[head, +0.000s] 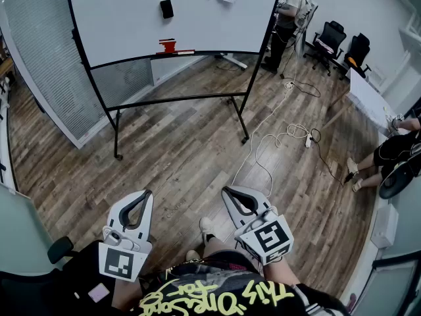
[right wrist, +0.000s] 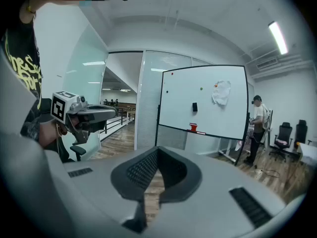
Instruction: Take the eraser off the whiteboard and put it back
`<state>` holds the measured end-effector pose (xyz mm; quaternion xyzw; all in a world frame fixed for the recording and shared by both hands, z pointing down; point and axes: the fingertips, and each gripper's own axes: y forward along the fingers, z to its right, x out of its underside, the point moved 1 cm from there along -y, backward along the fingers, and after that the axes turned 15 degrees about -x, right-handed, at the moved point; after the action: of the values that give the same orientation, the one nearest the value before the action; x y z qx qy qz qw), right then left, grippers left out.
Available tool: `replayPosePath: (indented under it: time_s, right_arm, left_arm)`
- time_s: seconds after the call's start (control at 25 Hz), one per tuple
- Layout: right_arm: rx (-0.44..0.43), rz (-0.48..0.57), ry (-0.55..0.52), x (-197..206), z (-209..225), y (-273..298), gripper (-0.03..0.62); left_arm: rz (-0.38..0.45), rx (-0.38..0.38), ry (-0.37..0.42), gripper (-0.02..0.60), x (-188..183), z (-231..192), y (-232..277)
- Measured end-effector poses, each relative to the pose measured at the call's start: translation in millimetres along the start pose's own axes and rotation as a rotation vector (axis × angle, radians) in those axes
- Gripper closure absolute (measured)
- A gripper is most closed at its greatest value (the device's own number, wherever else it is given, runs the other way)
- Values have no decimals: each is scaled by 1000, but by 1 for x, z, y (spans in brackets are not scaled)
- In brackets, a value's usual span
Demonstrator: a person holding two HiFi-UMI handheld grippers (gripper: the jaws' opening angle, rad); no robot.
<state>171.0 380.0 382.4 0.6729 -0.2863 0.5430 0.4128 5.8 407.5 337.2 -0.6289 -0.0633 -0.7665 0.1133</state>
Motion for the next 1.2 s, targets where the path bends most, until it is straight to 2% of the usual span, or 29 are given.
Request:
replayPosePath:
  time_s: [0.12,0.36,0.52,0.64,0.88,1.2]
  right_arm:
    - [10,-13,88,4,-1,-2,586]
    - [20,-19,99,5,-6,-1,586]
    - [14,32,34,-2,-7,-1,585]
    - [22,54,26,-5,-8,-2,585]
    - [18,34,10,0,-9,3,585]
    - [30,36,1,-5,21,17,585]
  left_arm:
    - [-4,4,-17,574,-2,1,-2]
    - [-6,0,-17,574,2,-3,-7]
    - [-8,0,-21,574,2,-3,-10]
    - [-8,5,-24,574,3,-3,-13]
    - [-34,-2,-12,574,13,-2,-9]
    - [-40,-21,3,574,14,-7,15]
